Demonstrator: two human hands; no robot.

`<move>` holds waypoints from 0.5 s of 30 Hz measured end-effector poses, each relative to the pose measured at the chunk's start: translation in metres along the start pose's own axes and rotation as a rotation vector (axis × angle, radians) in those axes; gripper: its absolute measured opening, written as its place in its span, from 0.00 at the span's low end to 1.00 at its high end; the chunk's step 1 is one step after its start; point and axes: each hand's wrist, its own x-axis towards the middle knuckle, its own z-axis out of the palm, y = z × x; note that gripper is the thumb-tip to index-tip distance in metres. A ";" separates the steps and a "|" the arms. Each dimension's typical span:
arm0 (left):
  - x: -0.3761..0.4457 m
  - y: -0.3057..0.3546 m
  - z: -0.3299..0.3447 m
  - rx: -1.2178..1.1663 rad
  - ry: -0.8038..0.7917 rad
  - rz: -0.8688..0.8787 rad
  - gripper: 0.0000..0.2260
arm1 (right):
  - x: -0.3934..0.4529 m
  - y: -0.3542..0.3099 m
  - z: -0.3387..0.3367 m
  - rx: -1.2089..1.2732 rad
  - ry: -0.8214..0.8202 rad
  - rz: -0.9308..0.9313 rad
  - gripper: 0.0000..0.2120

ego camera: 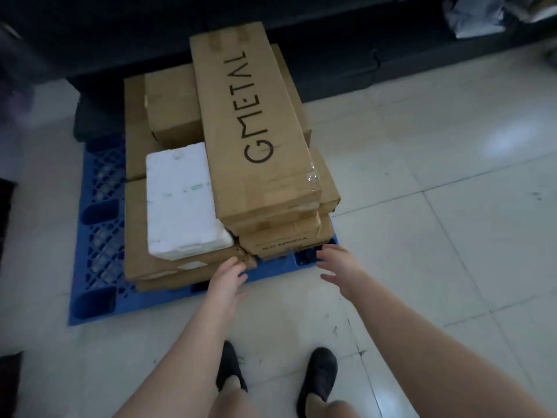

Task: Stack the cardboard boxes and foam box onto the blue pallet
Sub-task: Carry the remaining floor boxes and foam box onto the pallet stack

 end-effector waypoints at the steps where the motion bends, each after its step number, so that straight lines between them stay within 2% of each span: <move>1: -0.019 0.006 0.001 -0.003 -0.002 0.018 0.21 | -0.019 -0.013 -0.011 -0.011 0.014 -0.023 0.13; 4: -0.058 0.019 0.005 0.001 -0.006 0.029 0.22 | -0.060 -0.049 -0.037 -0.007 0.066 -0.101 0.16; 7: -0.071 0.030 0.010 0.004 -0.026 0.029 0.22 | -0.082 -0.074 -0.047 -0.012 0.078 -0.131 0.04; 9: -0.066 0.043 0.015 0.007 -0.038 0.039 0.21 | -0.085 -0.085 -0.049 -0.044 0.073 -0.149 0.03; 13: -0.048 0.070 0.034 0.024 -0.070 0.055 0.21 | -0.080 -0.096 -0.051 -0.166 0.076 -0.178 0.20; 15: -0.041 0.080 0.050 0.043 -0.087 0.065 0.21 | -0.074 -0.102 -0.056 -0.182 0.066 -0.169 0.24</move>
